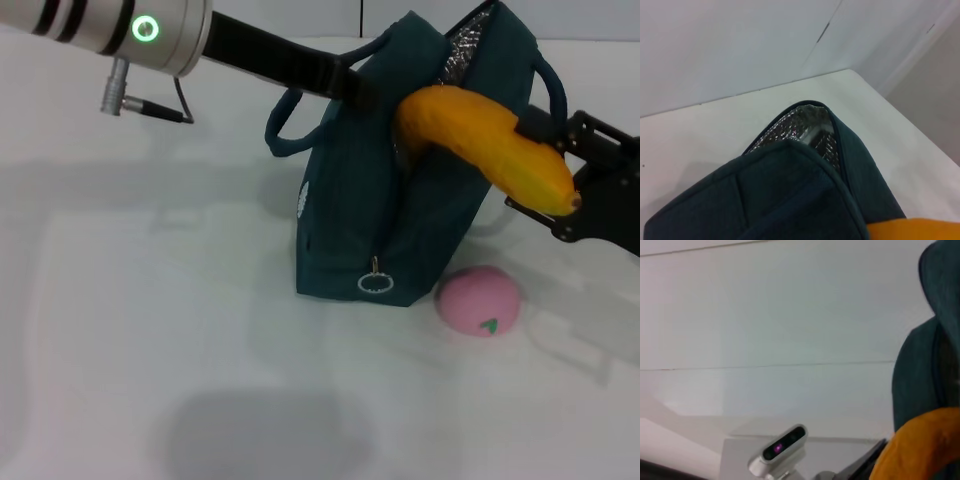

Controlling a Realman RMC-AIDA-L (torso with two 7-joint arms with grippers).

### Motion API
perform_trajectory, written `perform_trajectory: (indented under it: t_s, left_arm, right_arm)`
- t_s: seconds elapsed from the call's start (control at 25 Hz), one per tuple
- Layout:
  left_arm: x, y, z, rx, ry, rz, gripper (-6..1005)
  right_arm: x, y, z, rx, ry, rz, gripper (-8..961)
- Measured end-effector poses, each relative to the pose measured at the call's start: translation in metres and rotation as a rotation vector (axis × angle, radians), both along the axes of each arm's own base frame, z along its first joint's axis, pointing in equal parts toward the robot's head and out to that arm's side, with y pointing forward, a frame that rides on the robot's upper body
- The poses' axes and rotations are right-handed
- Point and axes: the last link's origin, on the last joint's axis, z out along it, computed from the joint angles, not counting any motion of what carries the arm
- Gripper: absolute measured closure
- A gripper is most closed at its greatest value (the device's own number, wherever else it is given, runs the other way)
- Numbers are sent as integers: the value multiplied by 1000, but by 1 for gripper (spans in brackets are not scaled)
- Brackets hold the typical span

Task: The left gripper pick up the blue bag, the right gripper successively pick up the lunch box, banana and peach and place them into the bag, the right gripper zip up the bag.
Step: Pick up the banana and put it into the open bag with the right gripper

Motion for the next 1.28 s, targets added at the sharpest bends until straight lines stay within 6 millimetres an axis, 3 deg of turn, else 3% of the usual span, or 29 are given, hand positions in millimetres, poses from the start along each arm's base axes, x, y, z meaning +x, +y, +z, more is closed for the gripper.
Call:
perform_trajectory:
  t_s: [0.44, 0.68, 1.28]
  left_arm:
    - [4, -3, 3, -9, -30, -11, 907]
    - [5, -3, 5, -4, -30, -12, 906]
    - [1, -5, 6, 0, -32, -3, 906]
  right_arm:
    - [-5, 0, 9, 12, 53, 23, 381]
    - [2, -1, 6, 2, 34, -15, 380]
    - [-9, 1, 2, -62, 39, 27, 381]
